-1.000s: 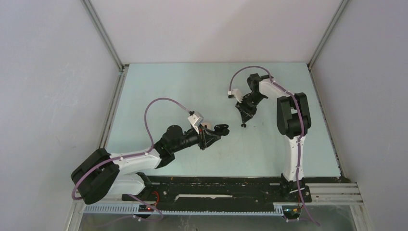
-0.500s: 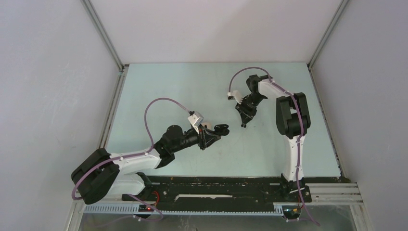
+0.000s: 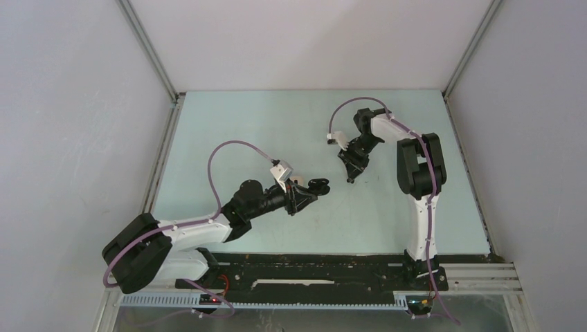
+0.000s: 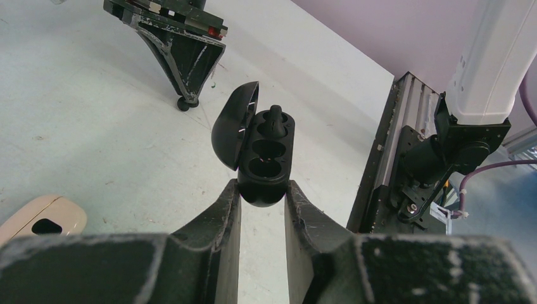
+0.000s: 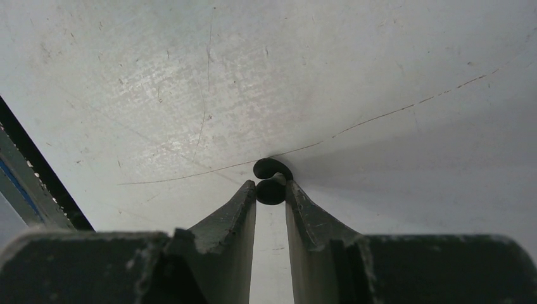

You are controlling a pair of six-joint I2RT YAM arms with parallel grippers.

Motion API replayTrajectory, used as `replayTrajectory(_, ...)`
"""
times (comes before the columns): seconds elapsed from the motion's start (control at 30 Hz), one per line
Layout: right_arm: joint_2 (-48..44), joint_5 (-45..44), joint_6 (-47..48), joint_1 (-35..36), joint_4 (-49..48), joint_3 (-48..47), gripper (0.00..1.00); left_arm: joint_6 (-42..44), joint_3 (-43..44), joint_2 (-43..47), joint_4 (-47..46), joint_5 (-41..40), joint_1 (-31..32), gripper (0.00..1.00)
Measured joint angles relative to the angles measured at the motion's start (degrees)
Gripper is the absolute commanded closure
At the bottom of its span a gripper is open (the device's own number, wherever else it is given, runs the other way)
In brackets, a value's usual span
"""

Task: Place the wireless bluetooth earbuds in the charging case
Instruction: Pick up the earbud from the center of the board.

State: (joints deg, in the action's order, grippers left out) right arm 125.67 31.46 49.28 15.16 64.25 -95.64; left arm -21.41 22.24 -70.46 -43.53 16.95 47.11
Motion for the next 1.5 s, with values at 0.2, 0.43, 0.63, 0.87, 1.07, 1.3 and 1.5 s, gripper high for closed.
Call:
replayTrajectory(0.2,0.0,0.0,-0.5,0.0,0.0,-0.1,0.73,0.0,0.0,0.0,0.0,0.0,0.0,1.00)
replayTrajectory(0.43,0.0,0.0,-1.0,-0.4,-0.1,-0.9,0.74,0.0,0.0,0.0,0.0,0.0,0.0,1.00)
replayTrajectory(0.63,0.0,-0.5,-1.9,-0.3,-1.0,-1.0,0.74,0.0,0.0,0.0,0.0,0.2,0.0,1.00)
replayTrajectory(0.87,0.0,-3.1,-1.7,0.7,-2.6,-0.2,0.74,0.0,0.0,0.0,0.0,0.2,0.0,1.00)
replayTrajectory(1.07,-0.1,-4.3,-1.2,1.5,-3.4,0.5,0.74,0.0,0.0,0.0,0.0,0.2,0.0,1.00)
replayTrajectory(1.3,-0.2,-4.0,-1.0,1.6,-3.3,0.6,0.74,0.0,0.0,0.0,0.0,0.2,0.0,1.00)
replayTrajectory(1.5,-0.2,-2.8,-0.8,1.5,-2.2,0.7,0.76,0.0,0.0,-0.1,0.0,0.2,0.0,1.00)
